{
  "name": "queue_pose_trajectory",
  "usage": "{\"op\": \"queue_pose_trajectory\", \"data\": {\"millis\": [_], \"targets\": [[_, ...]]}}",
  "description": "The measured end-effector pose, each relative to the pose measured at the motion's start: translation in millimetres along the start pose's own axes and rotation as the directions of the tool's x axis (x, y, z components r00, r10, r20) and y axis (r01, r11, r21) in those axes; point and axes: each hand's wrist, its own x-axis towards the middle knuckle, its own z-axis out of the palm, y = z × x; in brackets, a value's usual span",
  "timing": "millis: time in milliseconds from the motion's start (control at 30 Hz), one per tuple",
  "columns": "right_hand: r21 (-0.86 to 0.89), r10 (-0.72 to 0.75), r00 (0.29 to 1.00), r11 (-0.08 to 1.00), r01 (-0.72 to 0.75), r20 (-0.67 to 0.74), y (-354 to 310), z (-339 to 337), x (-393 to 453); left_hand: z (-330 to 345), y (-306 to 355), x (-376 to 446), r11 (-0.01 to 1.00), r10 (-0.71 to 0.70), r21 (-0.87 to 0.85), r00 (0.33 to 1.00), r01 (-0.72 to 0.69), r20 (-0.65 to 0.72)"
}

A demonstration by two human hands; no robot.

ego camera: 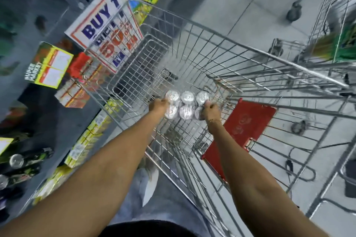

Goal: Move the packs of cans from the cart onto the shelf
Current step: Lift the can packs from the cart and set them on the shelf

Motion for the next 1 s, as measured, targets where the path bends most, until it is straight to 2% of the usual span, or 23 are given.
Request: {"op": "queue_pose_trajectory", "data": {"millis": [133,233,367,467,600,733,833,1000], "targets": [[0.011,-0.108,0.991,0.994,0.109,-0.081,-46.8,-14.5,-47.5,-9.1,1.3,-7.3,0.999,0.028,-0.021,0.997,-0.029,-0.068],[0.035,-0.174,0.982,0.984,0.177,-0.076,-67.9,-22.9,-67.1,-23.2,4.1,-17.1,0.994,0.045,-0.09,0.978,-0.064,-0.206],[0.041,-0.332,0.934,0.94,0.34,-0.133,-110.3,-26.4,-90.8,-58.1,-0.1,-41.9,0.945,0.102,-0.246,0.911,-0.214,-0.399],[0.08,-0.463,0.871,0.874,0.48,-0.167,-155.4,-27.1,-115.2,-91.7,-3.2,-65.0,0.888,0.108,-0.332,0.848,-0.316,-0.519],[0.134,-0.6,0.776,0.767,0.627,-0.196,-212.7,-24.4,-149.0,-145.6,-5.1,-103.2,0.815,0.139,-0.36,0.756,-0.454,-0.639],[0.124,-0.737,0.654,0.643,0.756,-0.171,-273.6,-10.5,-202.9,-208.3,-22.1,-145.7,0.774,0.08,-0.373,0.663,-0.512,-0.745],[0.086,-0.822,0.561,0.555,0.827,-0.098,-307.5,10.0,-244.5,-249.3,-46.6,-176.1,0.758,0.013,-0.399,0.623,-0.516,-0.782],[0.112,-0.905,0.419,0.425,0.898,0.076,-335.9,64.4,-311.8,-296.8,-110.5,-215.7,0.728,-0.126,-0.429,0.512,-0.535,-0.85]]}}
